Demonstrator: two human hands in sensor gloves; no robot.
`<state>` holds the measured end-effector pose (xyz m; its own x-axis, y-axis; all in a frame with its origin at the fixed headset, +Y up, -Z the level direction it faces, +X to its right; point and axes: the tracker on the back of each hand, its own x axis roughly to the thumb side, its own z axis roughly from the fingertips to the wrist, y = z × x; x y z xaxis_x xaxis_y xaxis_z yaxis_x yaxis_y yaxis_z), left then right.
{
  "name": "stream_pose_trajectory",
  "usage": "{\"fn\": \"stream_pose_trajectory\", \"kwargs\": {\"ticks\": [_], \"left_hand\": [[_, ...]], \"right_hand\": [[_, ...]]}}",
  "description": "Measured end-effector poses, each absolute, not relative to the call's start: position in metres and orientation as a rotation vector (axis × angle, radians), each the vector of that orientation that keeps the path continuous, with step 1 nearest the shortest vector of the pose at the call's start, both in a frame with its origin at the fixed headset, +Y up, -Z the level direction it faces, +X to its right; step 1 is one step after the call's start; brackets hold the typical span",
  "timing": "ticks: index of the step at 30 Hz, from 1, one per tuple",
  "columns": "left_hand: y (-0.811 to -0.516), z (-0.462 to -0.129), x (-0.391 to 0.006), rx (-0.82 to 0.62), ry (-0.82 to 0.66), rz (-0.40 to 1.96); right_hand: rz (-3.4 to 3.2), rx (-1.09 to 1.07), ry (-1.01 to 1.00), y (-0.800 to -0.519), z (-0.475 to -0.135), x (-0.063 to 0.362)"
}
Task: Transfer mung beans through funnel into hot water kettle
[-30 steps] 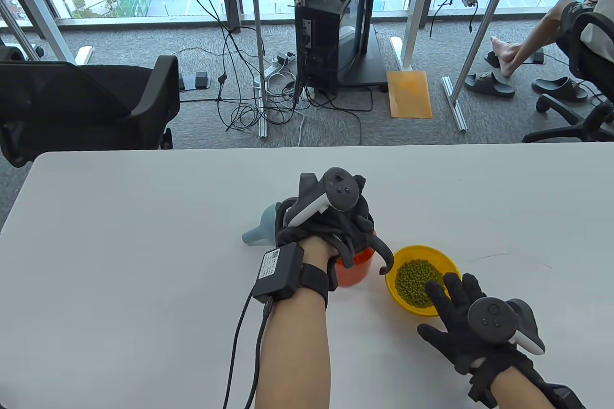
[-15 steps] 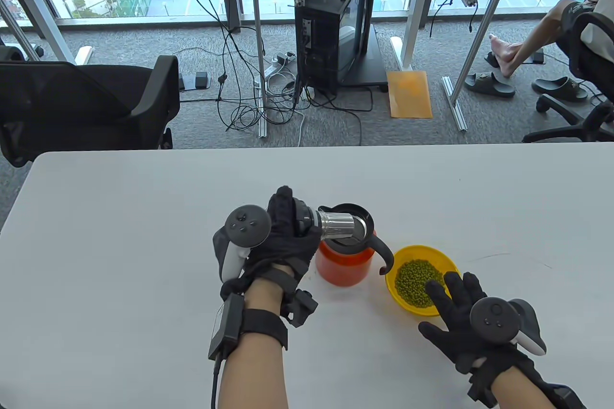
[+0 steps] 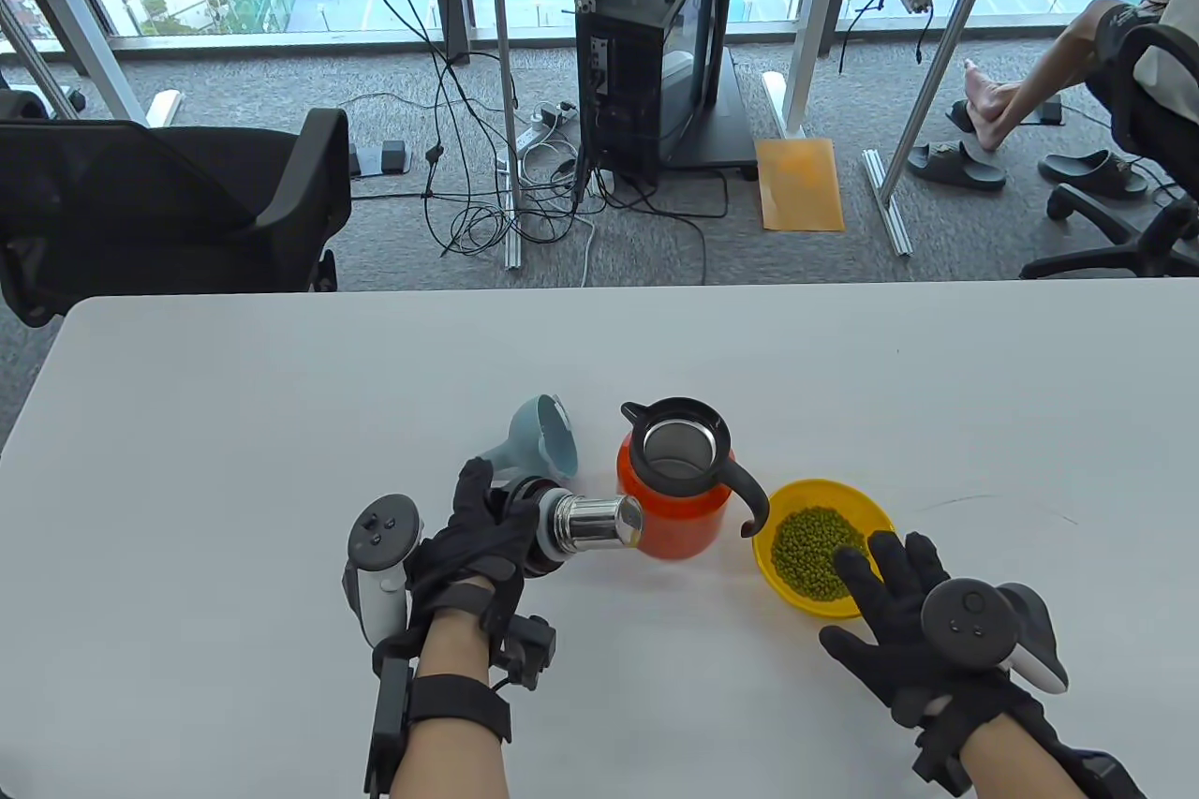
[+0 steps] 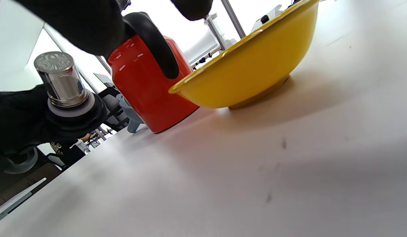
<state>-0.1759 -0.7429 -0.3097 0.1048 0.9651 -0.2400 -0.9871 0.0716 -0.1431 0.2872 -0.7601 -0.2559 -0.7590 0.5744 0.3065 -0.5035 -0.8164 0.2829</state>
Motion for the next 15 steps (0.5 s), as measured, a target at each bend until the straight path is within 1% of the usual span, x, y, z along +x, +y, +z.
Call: {"fn": "stream_pose_trajectory", "kwargs": {"ticks": [7, 9, 12, 15], "left_hand": [[-0.773, -0.299, -0.176, -0.393, 0.2, 1.425], [-0.781, -0.297, -0.176, -0.425, 0.244, 1.366], [-0.789, -0.295, -0.174, -0.436, 0.266, 1.336], [-0.79, -0.296, -0.175, -0.431, 0.286, 1.304]], "right_hand": [[2.485, 0.515, 0.254, -0.761, -0.256, 0.287], [2.484, 0.518, 0.26, -0.761, -0.256, 0.287], [2.484, 0.52, 0.261, -0.761, -0.256, 0.286], [2.481, 0.517, 0.264, -0.761, -0.257, 0.287]]}}
